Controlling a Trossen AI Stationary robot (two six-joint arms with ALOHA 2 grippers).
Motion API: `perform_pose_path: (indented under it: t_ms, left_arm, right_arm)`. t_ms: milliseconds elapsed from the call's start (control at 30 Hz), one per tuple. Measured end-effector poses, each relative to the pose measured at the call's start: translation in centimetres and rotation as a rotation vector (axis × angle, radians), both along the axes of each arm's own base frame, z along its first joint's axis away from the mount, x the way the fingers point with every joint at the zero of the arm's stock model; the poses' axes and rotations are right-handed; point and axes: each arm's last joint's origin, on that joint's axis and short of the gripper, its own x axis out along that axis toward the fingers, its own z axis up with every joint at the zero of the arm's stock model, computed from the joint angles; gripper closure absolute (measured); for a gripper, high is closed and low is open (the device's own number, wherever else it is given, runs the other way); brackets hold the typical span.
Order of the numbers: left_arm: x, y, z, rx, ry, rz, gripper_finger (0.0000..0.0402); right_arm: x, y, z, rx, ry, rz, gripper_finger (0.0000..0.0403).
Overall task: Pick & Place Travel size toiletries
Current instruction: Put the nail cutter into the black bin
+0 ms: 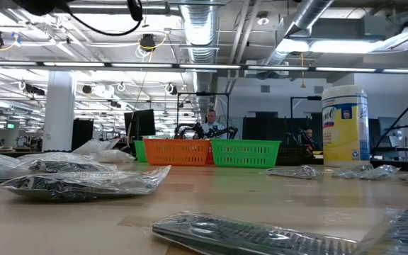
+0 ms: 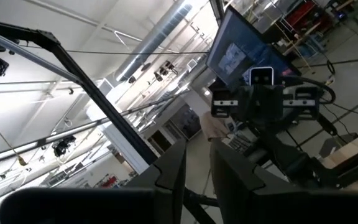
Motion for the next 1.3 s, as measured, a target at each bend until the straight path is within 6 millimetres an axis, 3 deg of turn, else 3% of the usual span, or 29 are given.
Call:
perform_pose_path:
  t_ms: [900, 1300]
  left_arm:
    - [0.9, -0.7, 3.0, 0.076, 0.205, -0.093, 0.0395]
    - [1.3, -1.6, 2.2, 0.063, 0.327, -0.134, 0.0395]
  right_arm:
    - [0.2, 0.0, 0.0, -0.009, 0.004, 0.011, 0.0336]
    - [0.2, 0.0, 0.0, -0.013, 0.003, 0.009, 0.0336]
